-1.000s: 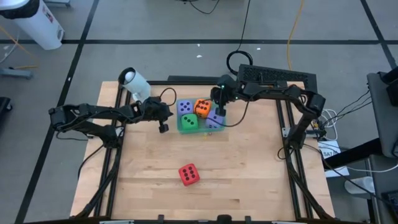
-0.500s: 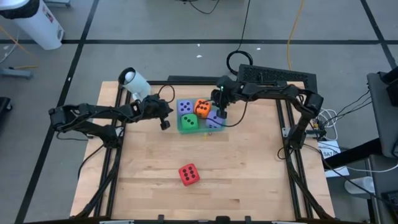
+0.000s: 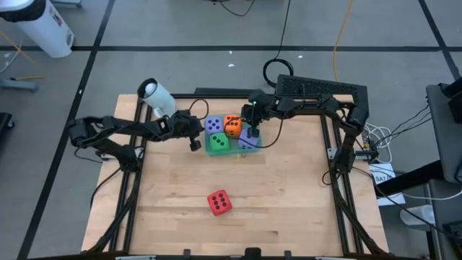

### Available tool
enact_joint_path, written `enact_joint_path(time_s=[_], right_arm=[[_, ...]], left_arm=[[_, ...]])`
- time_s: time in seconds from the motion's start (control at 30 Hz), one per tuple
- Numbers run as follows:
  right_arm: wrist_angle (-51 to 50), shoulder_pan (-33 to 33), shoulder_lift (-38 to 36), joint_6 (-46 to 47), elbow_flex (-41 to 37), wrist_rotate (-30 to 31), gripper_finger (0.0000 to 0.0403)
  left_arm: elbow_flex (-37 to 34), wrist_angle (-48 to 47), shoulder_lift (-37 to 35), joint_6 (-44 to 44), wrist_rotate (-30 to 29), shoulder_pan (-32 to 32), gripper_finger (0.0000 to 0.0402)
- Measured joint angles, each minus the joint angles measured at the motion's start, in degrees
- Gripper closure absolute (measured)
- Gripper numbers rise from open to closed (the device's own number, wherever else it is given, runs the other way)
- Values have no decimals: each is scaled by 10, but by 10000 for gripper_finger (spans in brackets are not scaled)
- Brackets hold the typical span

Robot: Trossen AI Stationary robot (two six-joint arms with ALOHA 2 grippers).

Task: Pick & Place Dice
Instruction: Put the large orange dice into the blue bin

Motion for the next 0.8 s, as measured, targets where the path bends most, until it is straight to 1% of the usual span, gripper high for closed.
enact_joint_path(time_s=[0.3,0.47,0.53,0.6,0.7,0.8], right_arm=[[-1,1,0,-4,0,4,403],[-5,1,0,-1,0,6,403],[-11,2,-3,-1,0,18,403],[-15,3,-5,0,0,31,403],[-18,5,-5,0,0,34,403],[-14,13,-5,-1,0,66,403]], left_arm=[[48,-9,74,6,5,1,397],[50,-19,75,10,-8,0,392],[50,-24,70,19,-11,0,389],[51,-23,70,31,-12,0,391],[51,-24,70,35,-13,0,398],[51,-27,70,35,-14,-2,392]])
